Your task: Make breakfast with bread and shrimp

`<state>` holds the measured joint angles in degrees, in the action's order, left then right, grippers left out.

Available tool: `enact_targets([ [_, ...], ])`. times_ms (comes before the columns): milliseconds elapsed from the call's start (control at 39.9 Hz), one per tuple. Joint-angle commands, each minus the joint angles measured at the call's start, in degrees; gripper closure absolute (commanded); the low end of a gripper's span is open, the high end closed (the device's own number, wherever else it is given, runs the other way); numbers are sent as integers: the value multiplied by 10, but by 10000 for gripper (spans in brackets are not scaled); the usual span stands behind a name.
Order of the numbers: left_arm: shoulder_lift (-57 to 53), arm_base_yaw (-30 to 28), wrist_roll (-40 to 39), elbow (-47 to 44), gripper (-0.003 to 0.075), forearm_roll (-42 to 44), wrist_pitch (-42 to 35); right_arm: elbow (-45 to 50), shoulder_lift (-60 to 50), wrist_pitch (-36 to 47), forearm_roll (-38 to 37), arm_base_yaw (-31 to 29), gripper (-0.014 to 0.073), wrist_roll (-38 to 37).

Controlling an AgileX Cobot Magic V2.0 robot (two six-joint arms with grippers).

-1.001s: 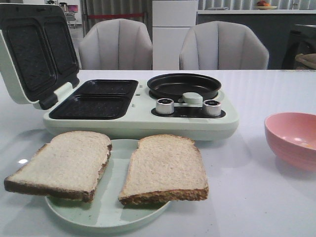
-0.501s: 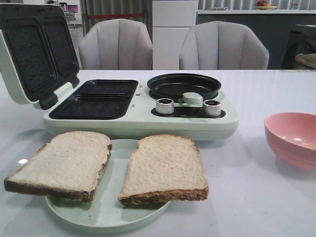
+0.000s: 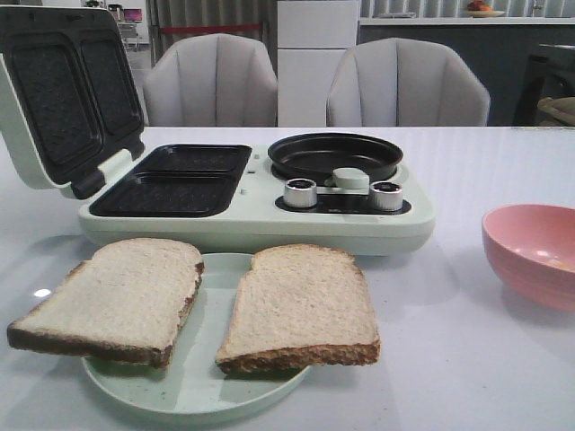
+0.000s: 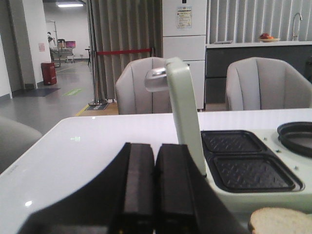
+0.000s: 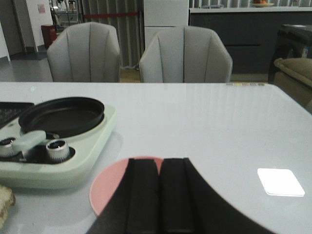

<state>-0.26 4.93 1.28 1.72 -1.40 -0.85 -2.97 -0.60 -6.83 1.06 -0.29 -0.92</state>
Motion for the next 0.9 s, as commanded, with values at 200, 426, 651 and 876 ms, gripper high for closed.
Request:
enact_targets([
  [200,26,4,-4,214,619,-15,45,-208,24,-87,3,-2,541,5],
  [426,130,4,-4,348,619,-15,200,-332,144,-198,3,-2,541,5],
  [651,219,4,-4,348,619,-17,235,-347,250,-250,3,-2,541,5],
  [876,285,4,-4,339,619,-16,302,-347,339,-280,3,-2,541,5],
])
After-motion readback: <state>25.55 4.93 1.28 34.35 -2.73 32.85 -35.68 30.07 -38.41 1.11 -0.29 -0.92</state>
